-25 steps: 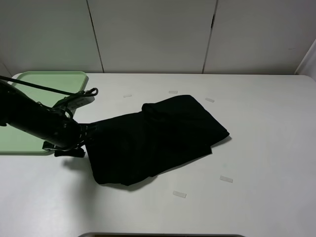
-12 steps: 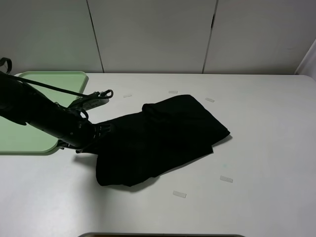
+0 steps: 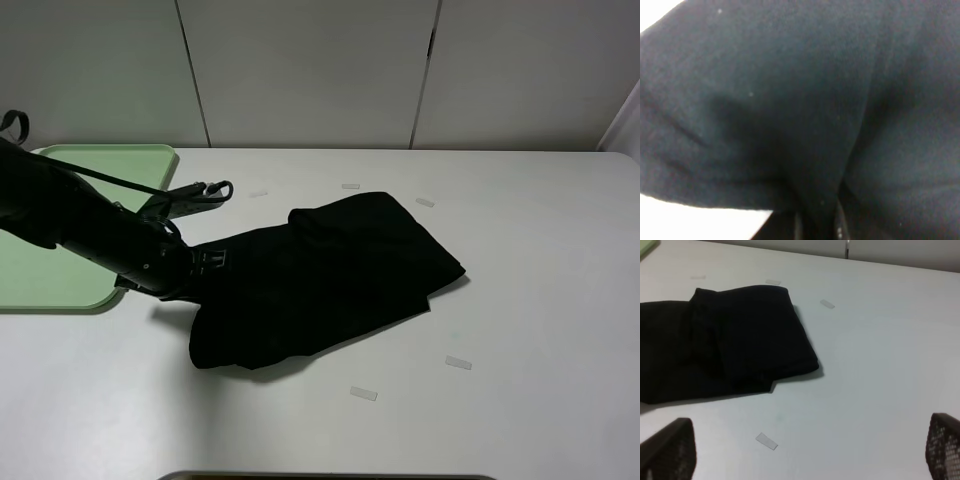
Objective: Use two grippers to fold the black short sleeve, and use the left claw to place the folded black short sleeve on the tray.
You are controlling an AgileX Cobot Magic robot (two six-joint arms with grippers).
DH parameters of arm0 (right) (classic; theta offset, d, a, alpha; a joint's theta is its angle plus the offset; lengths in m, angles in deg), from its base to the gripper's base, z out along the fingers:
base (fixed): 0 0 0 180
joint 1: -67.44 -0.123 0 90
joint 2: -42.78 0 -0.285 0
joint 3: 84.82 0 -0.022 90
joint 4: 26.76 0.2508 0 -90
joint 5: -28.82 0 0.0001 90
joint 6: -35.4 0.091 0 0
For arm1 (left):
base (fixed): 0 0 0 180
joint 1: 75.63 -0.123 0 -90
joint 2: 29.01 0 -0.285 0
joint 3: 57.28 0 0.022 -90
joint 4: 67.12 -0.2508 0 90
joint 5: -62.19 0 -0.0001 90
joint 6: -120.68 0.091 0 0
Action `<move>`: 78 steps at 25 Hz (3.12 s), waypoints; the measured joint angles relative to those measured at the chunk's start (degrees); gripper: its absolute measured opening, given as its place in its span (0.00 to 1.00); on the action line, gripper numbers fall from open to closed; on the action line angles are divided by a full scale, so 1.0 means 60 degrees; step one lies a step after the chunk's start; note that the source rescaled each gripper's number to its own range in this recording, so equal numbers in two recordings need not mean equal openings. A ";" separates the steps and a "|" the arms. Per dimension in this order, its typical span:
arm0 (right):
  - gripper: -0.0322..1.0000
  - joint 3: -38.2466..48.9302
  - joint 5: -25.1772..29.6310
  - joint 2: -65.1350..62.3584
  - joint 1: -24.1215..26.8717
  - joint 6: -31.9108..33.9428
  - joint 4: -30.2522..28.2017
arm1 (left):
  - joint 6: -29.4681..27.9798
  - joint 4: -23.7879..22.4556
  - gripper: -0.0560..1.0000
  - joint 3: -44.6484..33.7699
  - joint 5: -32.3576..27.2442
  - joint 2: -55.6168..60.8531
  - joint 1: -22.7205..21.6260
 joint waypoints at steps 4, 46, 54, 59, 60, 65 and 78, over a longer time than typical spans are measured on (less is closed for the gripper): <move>1.00 0.0000 0.0000 0.0000 0.0000 0.0000 0.0000 | -0.0253 -0.1268 0.06 0.0529 -0.0889 -0.0007 -0.0345; 1.00 0.0000 0.0000 0.0000 0.0000 0.0000 0.0199 | -0.1643 -0.3850 0.06 0.4883 -0.4906 -0.0017 0.0153; 1.00 0.0000 0.0000 0.0000 0.0000 0.0000 0.0199 | -0.1314 -0.2629 0.06 0.4883 -0.3847 -0.0017 0.0841; 1.00 0.0000 0.0000 0.0000 0.0000 0.0000 0.0199 | -0.1168 -0.2034 0.06 0.4883 -0.2896 -0.0017 0.1541; 1.00 0.0000 0.0000 0.0000 0.0000 0.0000 0.0199 | -0.1159 -0.1963 0.06 0.4883 -0.2643 -0.0017 0.1710; 1.00 0.0000 0.0000 0.0000 0.0000 0.0000 0.0199 | -0.1141 -0.1833 0.06 0.4883 -0.1592 -0.0163 0.2464; 1.00 0.0000 0.0000 0.0000 0.0000 0.0000 0.0199 | -0.1120 -0.1331 0.06 0.4883 0.0458 -0.1156 0.4256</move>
